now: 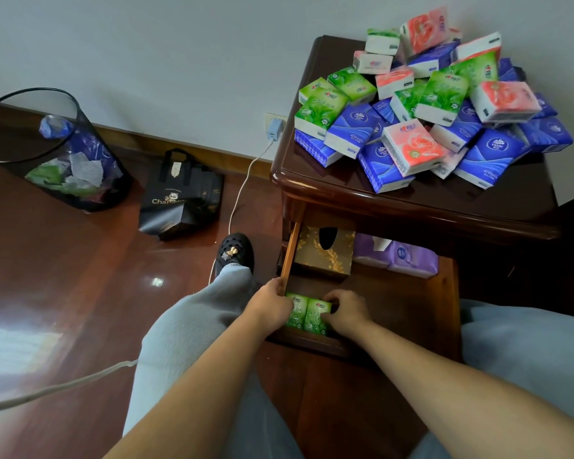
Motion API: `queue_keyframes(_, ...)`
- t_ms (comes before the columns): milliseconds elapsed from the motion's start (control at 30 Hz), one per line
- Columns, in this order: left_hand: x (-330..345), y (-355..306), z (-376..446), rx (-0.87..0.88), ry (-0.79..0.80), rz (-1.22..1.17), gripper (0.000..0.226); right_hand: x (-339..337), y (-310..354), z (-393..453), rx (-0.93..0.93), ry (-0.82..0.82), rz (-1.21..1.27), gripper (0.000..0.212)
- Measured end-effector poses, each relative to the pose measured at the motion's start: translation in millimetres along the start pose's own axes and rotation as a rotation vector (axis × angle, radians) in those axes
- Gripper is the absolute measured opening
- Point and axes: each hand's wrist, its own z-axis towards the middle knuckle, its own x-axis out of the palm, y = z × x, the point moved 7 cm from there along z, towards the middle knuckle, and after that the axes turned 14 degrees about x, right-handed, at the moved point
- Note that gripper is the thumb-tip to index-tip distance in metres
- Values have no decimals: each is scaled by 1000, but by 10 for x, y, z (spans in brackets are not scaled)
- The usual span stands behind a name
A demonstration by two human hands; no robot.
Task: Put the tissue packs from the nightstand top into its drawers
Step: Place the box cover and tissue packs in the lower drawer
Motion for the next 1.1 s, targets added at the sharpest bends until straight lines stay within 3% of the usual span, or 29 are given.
queue_keyframes(233, -22, -46, -18, 25, -28, 1, 70, 11, 71, 39, -20, 66, -24, 55)
queue_keyframes(633, -79, -127, -69, 64, -95, -23, 66, 167, 408, -121, -36, 255, -36, 62)
queue_keyframes(700, -162, -209, -122, 115, -173, -17, 58, 6, 461, -223, -83, 178, -16, 58)
queue_keyframes(800, -360, -437, -247, 189, -310, -51, 50, -382, 628, -530, -265, 44, 44, 35)
queue_keyframes(933, -680, -1060, -351, 357, -456, 73, 43, -1302, 902, -1096, -554, -325, 104, 13)
queue_keyframes(1100, -871, -2087, -438, 590, -540, 102, 40, -2540, 1073, -1605, -648, -831, 180, 33)
